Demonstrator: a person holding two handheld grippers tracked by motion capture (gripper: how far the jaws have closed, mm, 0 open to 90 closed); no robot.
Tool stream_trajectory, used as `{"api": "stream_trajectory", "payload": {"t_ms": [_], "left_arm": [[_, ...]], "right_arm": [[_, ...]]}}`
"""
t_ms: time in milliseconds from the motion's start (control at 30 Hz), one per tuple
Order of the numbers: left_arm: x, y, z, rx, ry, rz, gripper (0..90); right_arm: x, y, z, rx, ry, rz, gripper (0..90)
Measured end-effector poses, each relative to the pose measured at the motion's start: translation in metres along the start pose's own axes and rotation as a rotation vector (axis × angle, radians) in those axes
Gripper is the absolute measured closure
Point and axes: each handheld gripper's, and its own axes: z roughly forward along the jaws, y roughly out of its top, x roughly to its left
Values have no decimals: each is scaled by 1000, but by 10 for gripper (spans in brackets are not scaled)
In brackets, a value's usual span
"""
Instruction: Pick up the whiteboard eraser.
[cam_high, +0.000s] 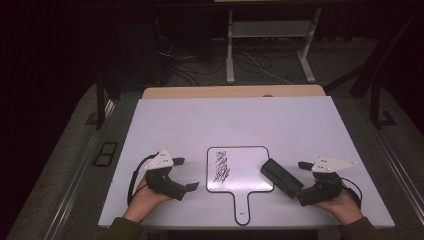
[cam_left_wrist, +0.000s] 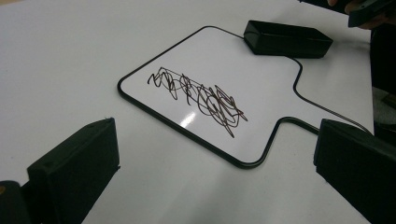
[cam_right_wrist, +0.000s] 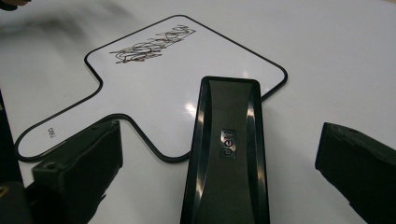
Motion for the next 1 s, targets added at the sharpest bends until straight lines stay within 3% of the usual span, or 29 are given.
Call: {"api": "stream_trajectory", "payload": {"t_ms": [500,867,1000], "left_arm": [[1,0,-1,-5,3,-2,0],[-1,0,-1,-9,-8,-4,0],[0,0,-1,-16,-8,-8,0]], "right_arm": [[2,3,-1,18,-2,-8,0],[0,14,6,35,-37,-7,0],[-3,18,12,38,-16,3,0]]}}
